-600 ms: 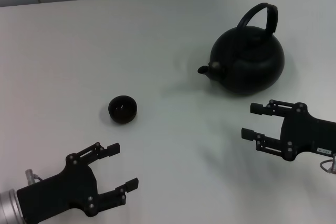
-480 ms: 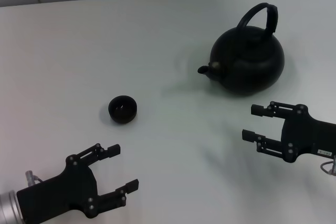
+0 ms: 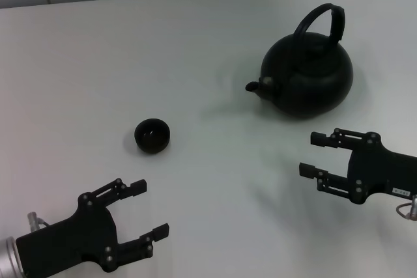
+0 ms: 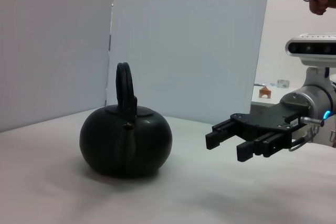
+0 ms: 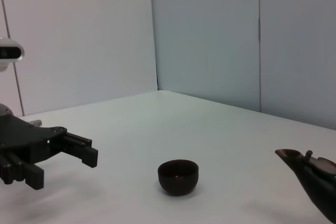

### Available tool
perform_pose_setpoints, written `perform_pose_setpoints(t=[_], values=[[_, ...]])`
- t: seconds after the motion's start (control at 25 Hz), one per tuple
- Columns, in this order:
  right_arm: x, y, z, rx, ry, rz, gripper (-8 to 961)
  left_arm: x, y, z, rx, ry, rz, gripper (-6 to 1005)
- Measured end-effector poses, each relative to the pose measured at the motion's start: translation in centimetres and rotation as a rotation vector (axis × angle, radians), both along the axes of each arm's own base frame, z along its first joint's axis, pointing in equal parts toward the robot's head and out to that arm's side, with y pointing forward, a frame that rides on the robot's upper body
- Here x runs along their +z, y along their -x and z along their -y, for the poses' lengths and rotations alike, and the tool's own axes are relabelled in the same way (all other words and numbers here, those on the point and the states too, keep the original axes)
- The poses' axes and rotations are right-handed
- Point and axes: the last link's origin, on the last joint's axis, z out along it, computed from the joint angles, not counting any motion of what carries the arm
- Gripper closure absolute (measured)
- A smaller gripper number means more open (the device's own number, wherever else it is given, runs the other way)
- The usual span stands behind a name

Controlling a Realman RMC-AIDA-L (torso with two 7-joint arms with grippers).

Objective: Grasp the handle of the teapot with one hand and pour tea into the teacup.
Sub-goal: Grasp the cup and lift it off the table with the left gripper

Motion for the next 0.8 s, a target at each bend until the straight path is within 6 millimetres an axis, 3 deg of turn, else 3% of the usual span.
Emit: perform_pose_setpoints(t=[0.32, 0.56, 0.68, 0.8], values=[[0.0, -0.1, 0.1, -0.008, -0.005, -0.004, 350, -0.1, -0.1, 0.0, -0.003, -0.010, 0.005, 192], [0.0, 0.0, 0.1, -0.007, -0.007, -0.008, 350, 0.8, 0.4, -1.5, 0.061, -0.156, 0.014, 194], [0.1, 0.0, 0.1, -0.009, -0.014, -0.014, 350, 1.2, 1.7, -3.5, 0.187, -0.295, -0.009, 195], [0.1, 0.0, 0.1, -0.010, -0.017, -0.017, 350, 1.2, 1.8, -3.7, 0.186, -0.329, -0.017, 197]])
